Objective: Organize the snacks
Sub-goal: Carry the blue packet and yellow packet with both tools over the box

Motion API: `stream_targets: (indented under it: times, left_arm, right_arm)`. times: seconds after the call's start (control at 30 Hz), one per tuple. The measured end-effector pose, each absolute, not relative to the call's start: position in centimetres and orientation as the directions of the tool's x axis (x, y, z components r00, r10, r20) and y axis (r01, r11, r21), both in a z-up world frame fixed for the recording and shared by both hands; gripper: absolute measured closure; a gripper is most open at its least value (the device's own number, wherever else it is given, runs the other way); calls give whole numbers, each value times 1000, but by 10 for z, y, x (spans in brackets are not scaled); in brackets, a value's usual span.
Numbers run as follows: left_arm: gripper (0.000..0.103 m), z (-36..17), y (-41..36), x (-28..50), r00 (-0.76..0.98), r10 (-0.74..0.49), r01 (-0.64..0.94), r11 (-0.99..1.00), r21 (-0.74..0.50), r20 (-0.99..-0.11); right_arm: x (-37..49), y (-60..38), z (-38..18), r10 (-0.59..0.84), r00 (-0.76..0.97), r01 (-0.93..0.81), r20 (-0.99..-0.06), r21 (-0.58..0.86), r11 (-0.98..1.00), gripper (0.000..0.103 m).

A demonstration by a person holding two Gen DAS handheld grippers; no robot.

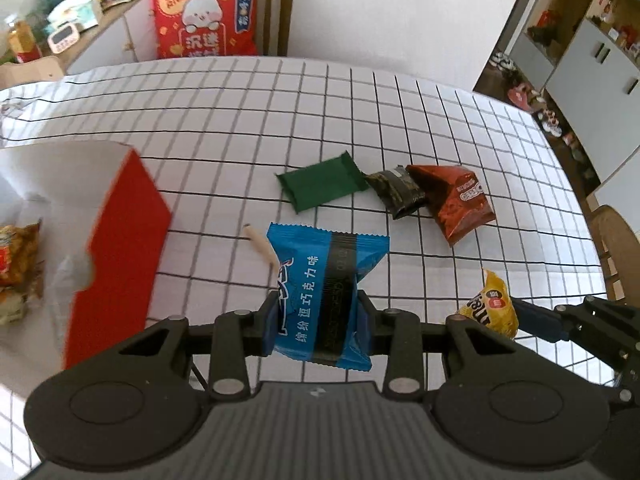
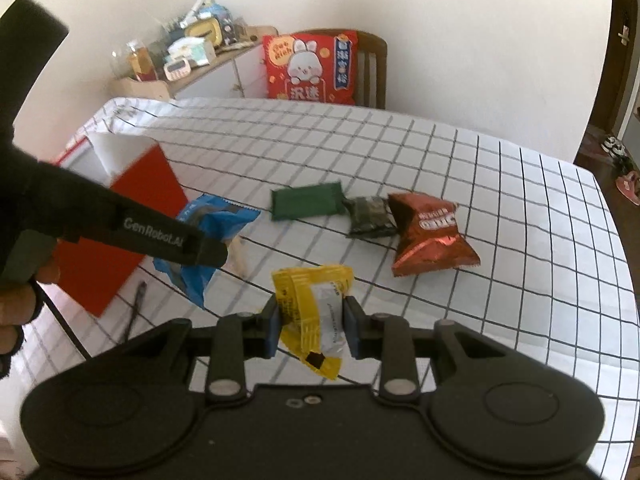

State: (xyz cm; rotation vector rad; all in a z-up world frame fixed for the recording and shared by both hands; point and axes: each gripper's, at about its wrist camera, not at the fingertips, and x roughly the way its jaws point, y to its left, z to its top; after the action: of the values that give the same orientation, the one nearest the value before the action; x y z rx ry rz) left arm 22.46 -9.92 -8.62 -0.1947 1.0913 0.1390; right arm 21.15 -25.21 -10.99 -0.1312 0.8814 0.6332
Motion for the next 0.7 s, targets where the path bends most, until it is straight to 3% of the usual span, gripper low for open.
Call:
stream_targets:
  times: [0.7]
  left_arm:
    - [66,-9,-7,120,531,54,-289,950,-121,-846]
  right_arm:
    - [149,-169,-37,618,422,-689,-663,209,694,73]
